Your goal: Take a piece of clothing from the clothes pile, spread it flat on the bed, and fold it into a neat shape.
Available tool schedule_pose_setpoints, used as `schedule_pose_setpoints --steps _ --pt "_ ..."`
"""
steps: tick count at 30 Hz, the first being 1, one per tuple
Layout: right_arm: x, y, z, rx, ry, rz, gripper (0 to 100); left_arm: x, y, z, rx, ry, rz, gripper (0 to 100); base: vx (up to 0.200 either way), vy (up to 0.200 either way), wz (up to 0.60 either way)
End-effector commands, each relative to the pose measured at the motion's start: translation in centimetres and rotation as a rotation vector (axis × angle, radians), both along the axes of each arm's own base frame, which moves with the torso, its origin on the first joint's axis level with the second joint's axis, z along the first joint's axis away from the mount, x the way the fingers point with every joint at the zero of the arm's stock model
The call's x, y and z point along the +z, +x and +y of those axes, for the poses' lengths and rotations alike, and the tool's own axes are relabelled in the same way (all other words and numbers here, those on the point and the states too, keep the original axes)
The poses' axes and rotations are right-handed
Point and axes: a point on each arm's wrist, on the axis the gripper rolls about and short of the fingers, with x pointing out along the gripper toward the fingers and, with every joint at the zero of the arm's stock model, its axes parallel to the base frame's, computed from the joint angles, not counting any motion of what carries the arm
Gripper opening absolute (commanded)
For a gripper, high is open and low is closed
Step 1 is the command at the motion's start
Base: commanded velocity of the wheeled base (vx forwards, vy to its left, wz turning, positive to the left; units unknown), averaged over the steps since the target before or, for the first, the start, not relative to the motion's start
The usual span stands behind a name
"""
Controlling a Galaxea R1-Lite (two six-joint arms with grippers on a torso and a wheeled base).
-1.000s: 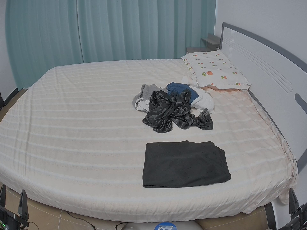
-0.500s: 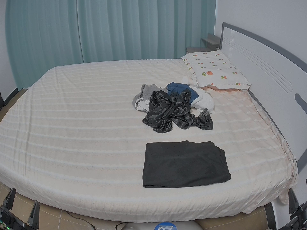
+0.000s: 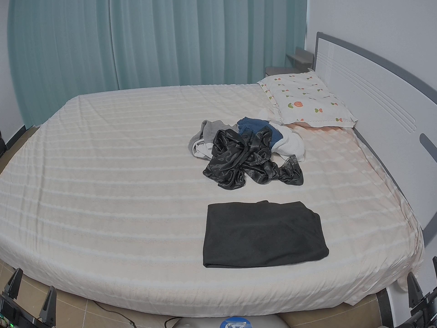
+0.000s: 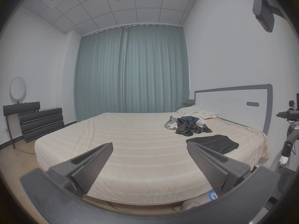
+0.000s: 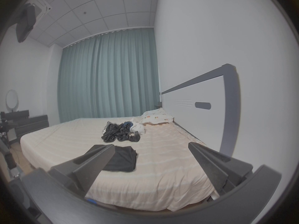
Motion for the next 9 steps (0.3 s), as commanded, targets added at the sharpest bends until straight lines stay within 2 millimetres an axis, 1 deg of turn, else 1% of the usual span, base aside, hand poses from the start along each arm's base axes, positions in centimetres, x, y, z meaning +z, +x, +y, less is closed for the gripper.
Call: schedule_pose_setpoints --steps 1,9 --pt "-0.51 0.05 0.0 -0.002 0.004 0.007 100 -0.49 0.14 0.0 0.001 0.0 0.018 100 0.0 0.0 0.0" --pt "-0.49 0.06 0.0 0.0 0.004 0.007 100 -0.49 0.14 0.0 0.001 0.001 0.018 100 0.0 0.0 0.0"
